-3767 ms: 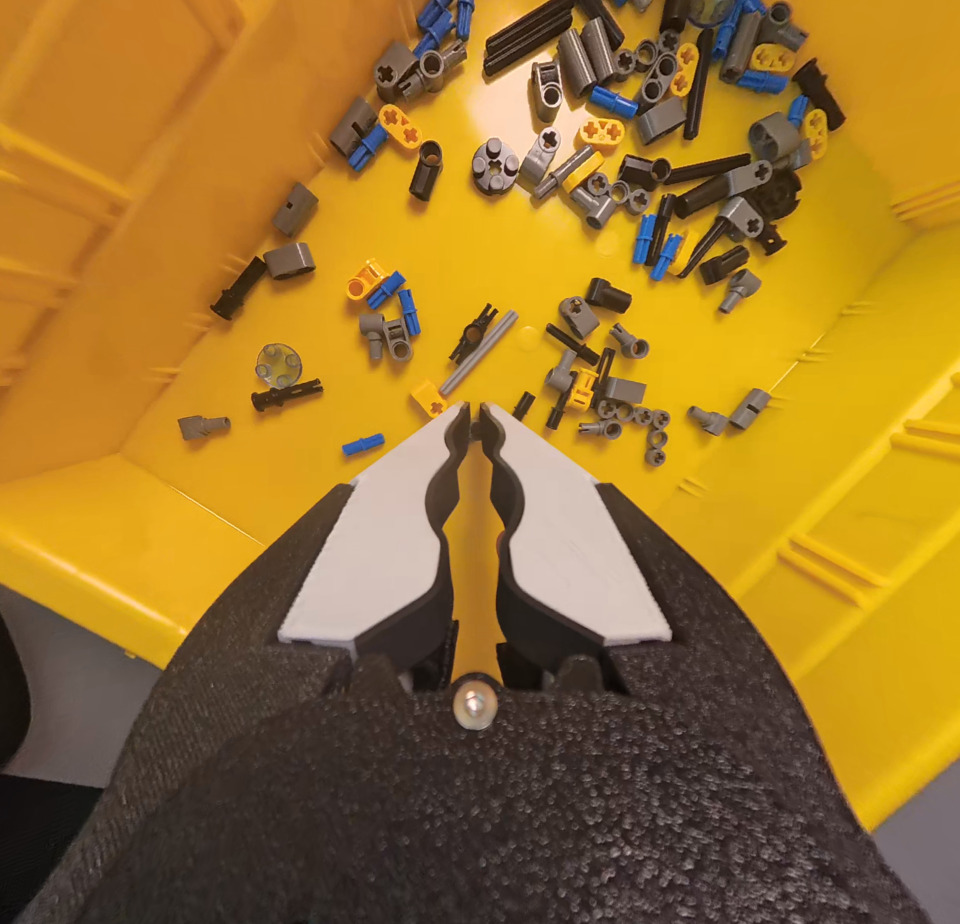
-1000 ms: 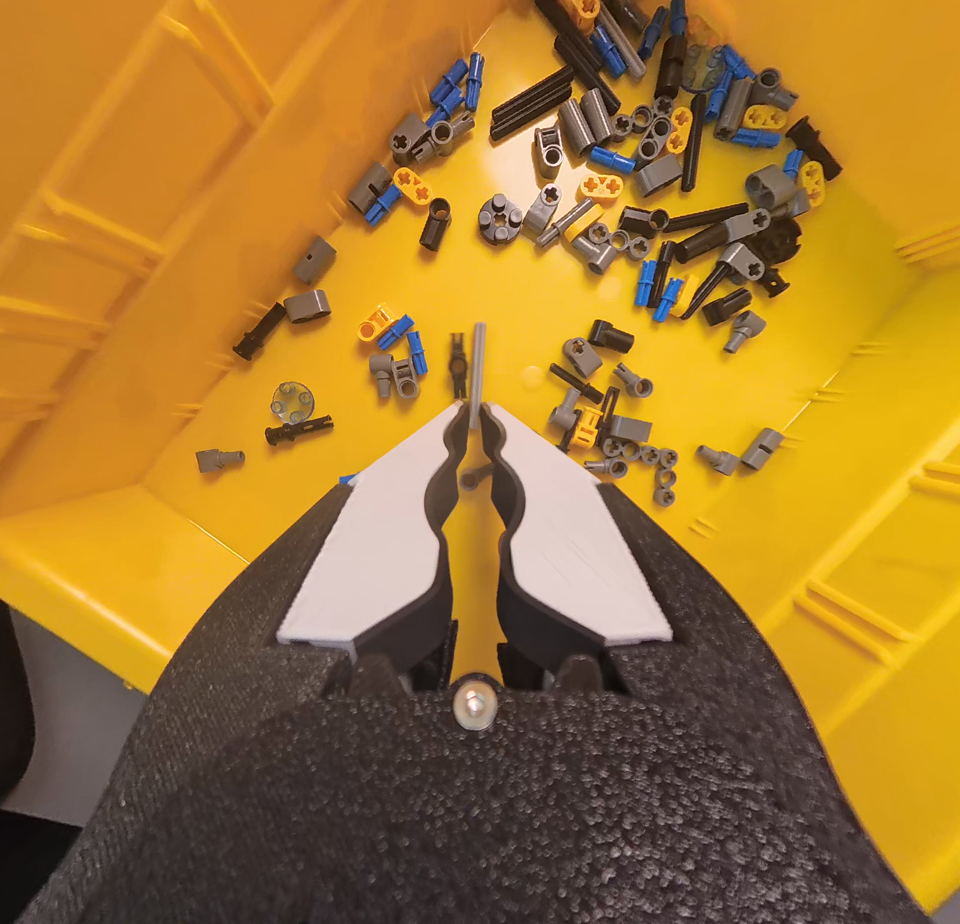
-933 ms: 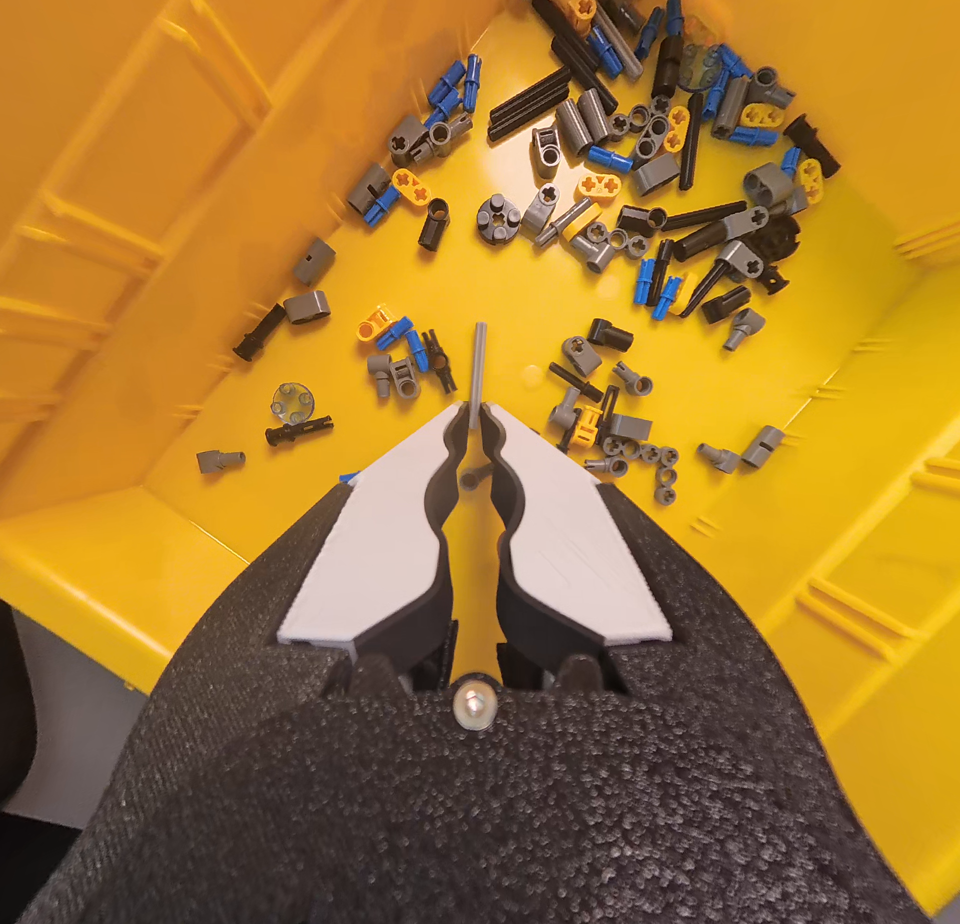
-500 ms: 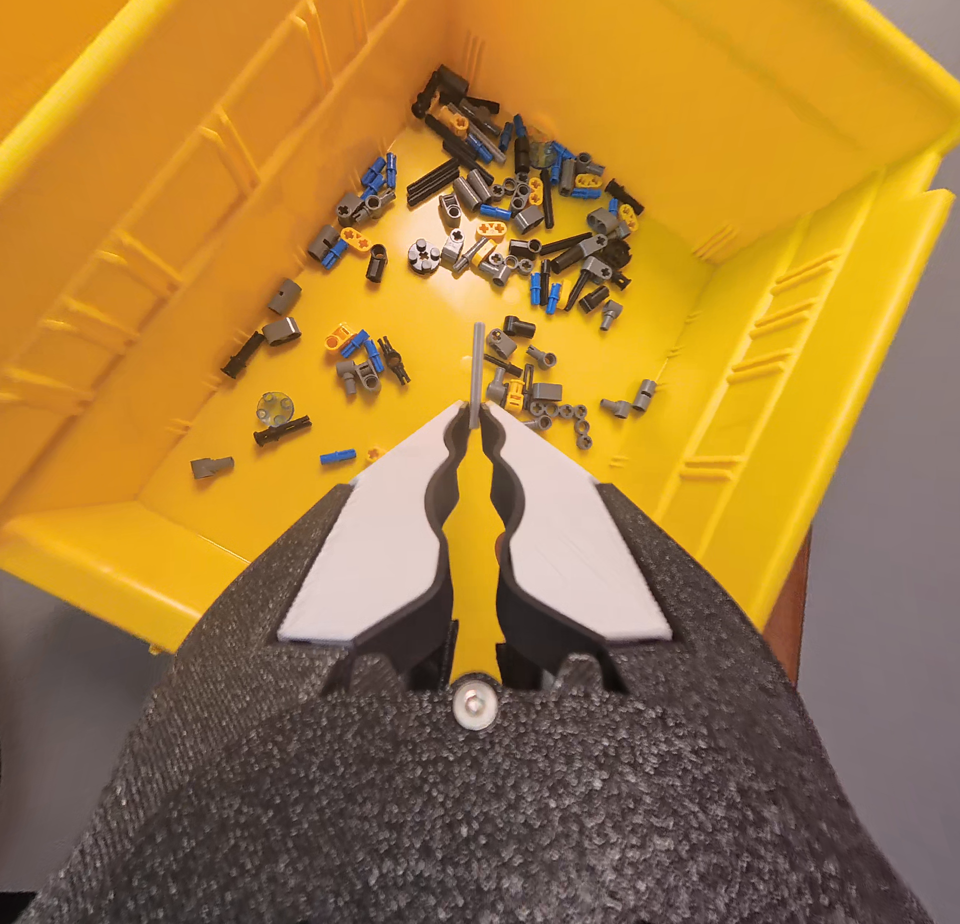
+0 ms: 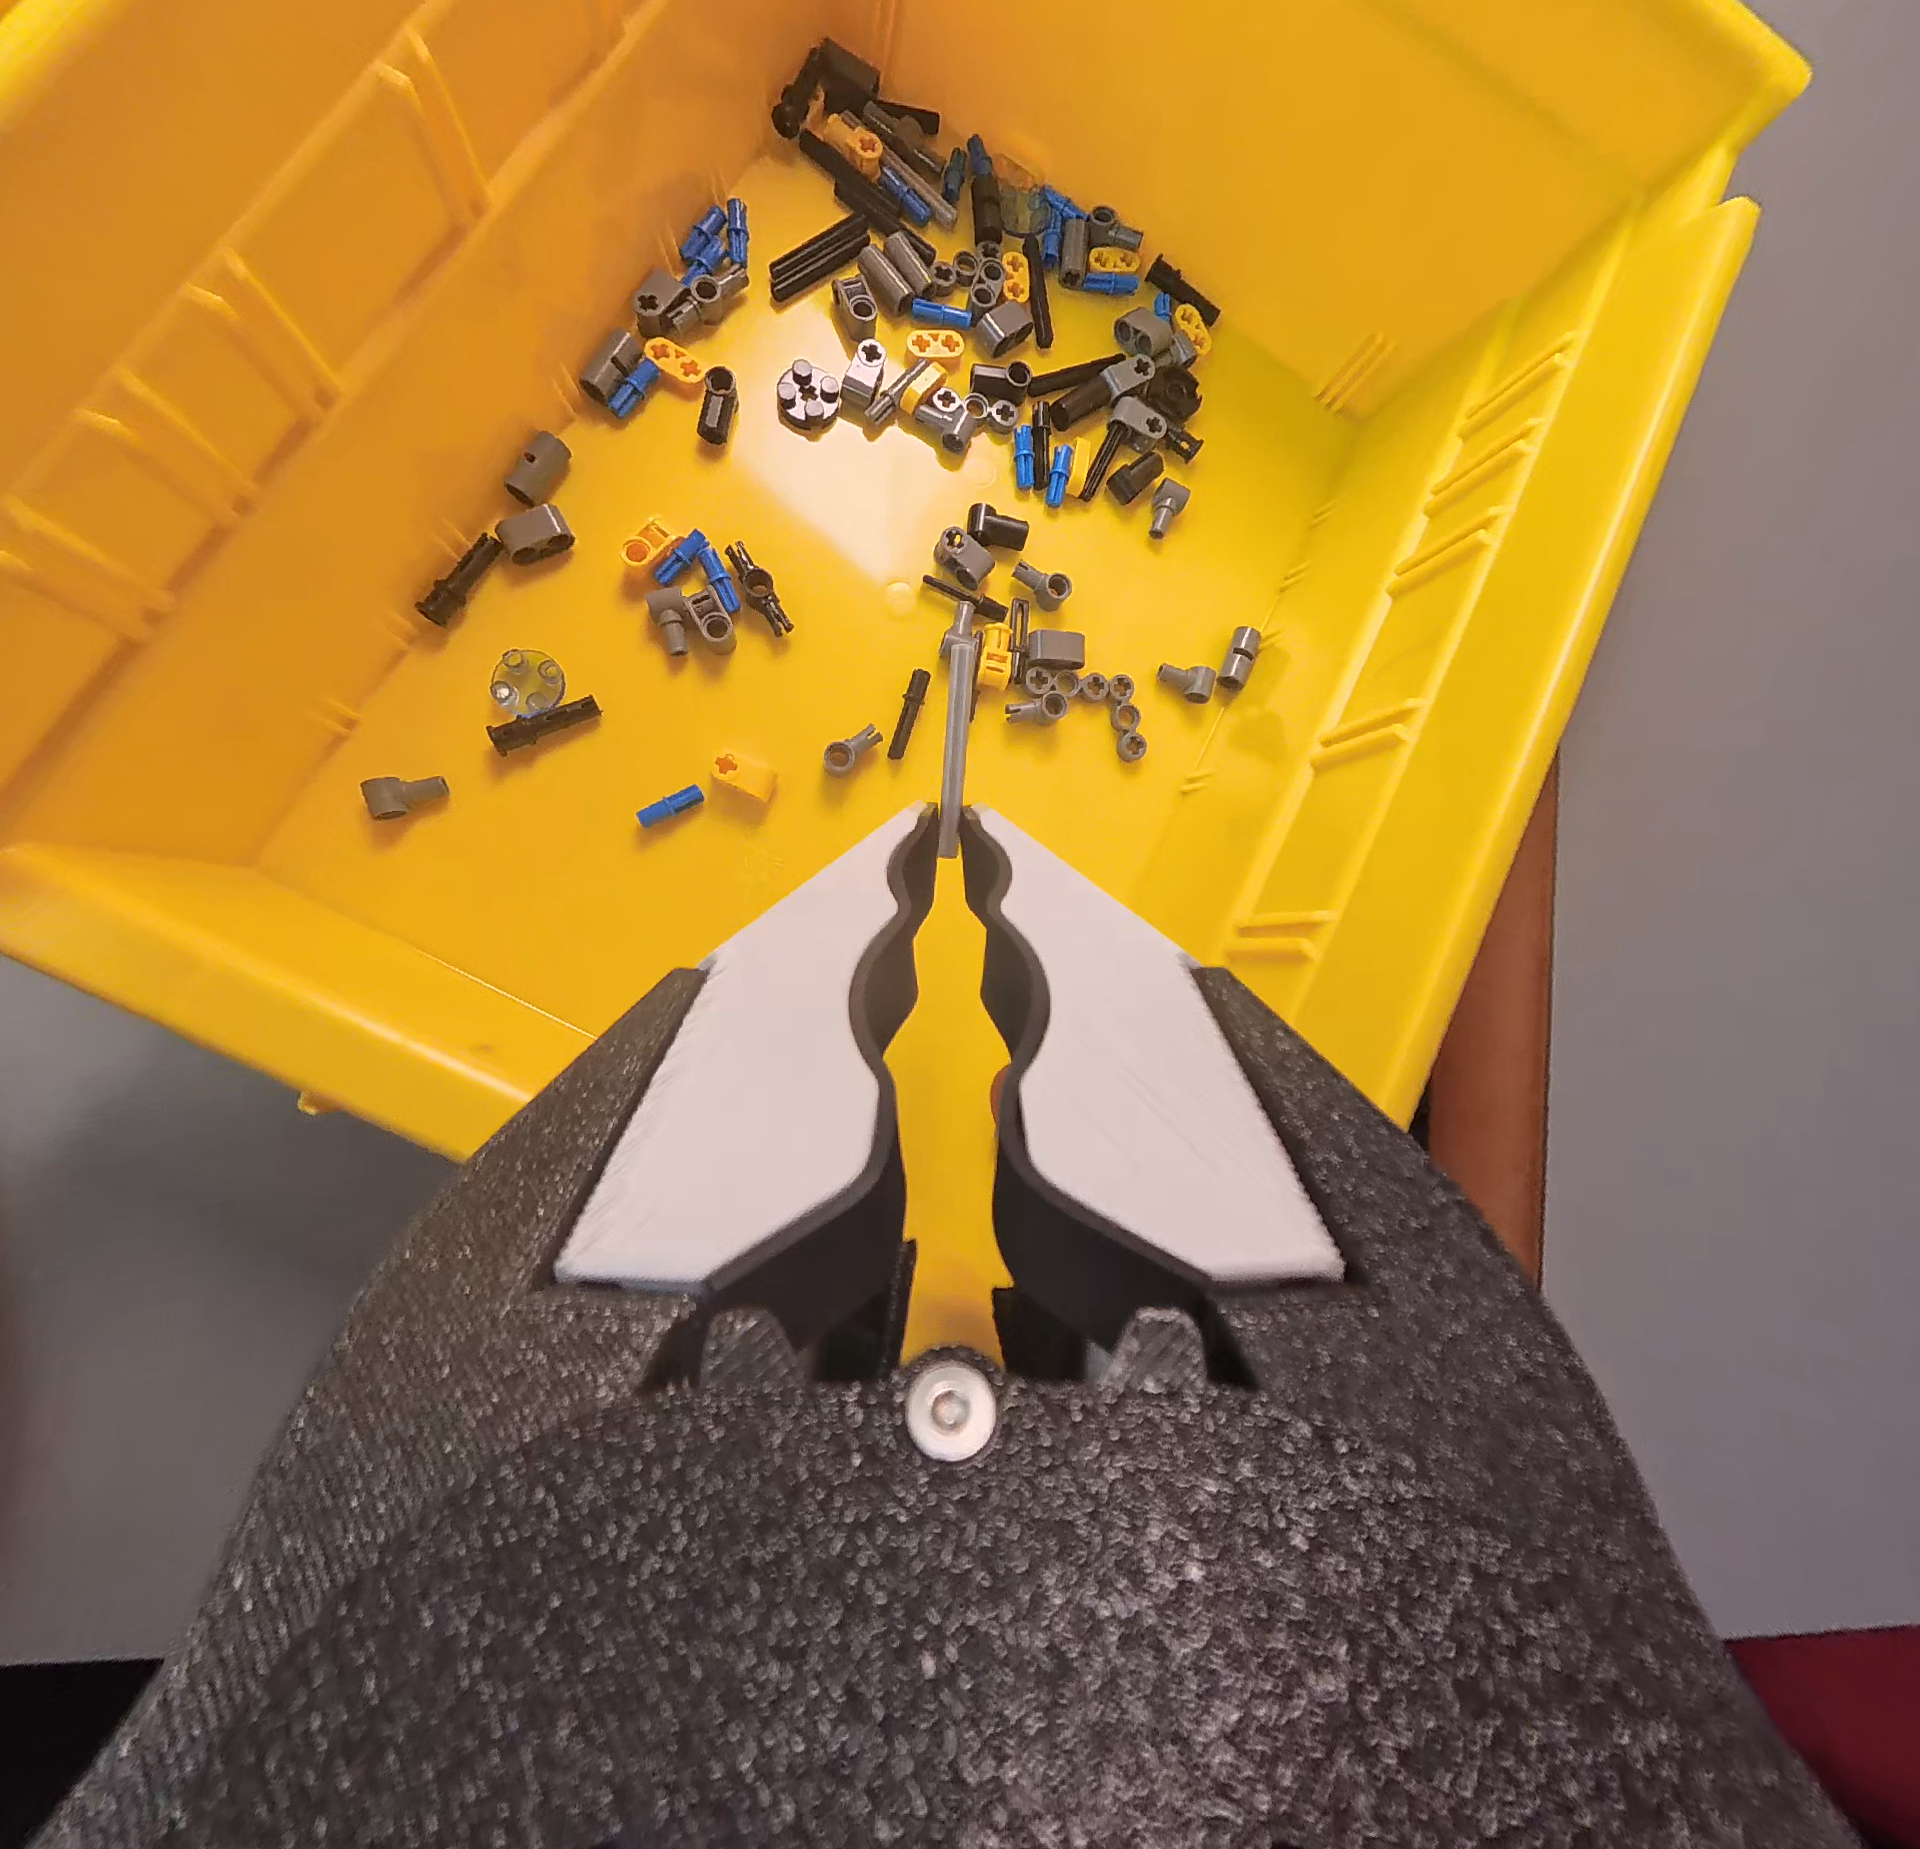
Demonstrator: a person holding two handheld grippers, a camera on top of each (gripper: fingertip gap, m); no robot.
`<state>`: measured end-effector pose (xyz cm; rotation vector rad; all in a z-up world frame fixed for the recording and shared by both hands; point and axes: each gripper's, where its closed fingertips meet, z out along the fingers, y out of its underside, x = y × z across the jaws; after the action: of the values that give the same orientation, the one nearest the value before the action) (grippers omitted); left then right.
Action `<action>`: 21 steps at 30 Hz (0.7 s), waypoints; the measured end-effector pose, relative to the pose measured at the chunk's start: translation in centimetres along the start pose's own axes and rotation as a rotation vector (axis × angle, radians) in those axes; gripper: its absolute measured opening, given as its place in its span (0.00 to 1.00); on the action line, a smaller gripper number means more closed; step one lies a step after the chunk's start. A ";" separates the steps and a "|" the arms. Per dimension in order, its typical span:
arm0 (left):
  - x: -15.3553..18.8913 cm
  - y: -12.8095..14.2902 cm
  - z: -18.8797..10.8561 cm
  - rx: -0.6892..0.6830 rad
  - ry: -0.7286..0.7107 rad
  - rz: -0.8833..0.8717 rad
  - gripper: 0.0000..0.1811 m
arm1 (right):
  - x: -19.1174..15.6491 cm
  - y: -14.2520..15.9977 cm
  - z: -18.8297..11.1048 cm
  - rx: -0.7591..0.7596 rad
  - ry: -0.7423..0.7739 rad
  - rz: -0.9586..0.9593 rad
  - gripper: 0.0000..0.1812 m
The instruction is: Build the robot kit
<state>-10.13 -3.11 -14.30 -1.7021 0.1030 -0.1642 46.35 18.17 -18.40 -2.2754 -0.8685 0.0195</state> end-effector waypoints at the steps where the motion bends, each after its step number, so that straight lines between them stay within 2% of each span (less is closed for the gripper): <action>1: 0.0 0.0 0.0 0.000 -0.002 0.003 0.14 | 0.0 0.1 0.0 -0.003 0.004 -0.004 0.02; 10: 0.5 -0.1 -0.1 0.003 0.000 0.049 0.17 | -0.8 0.9 0.6 -0.021 0.001 -0.046 0.02; 21: 0.4 0.5 0.0 -0.040 -0.067 0.112 0.17 | -3.0 -0.9 3.1 0.000 -0.060 -0.178 0.02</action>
<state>-9.73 -3.24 -14.73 -1.7352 0.1521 -0.0224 42.73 18.73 -20.80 -2.1998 -1.0991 0.0078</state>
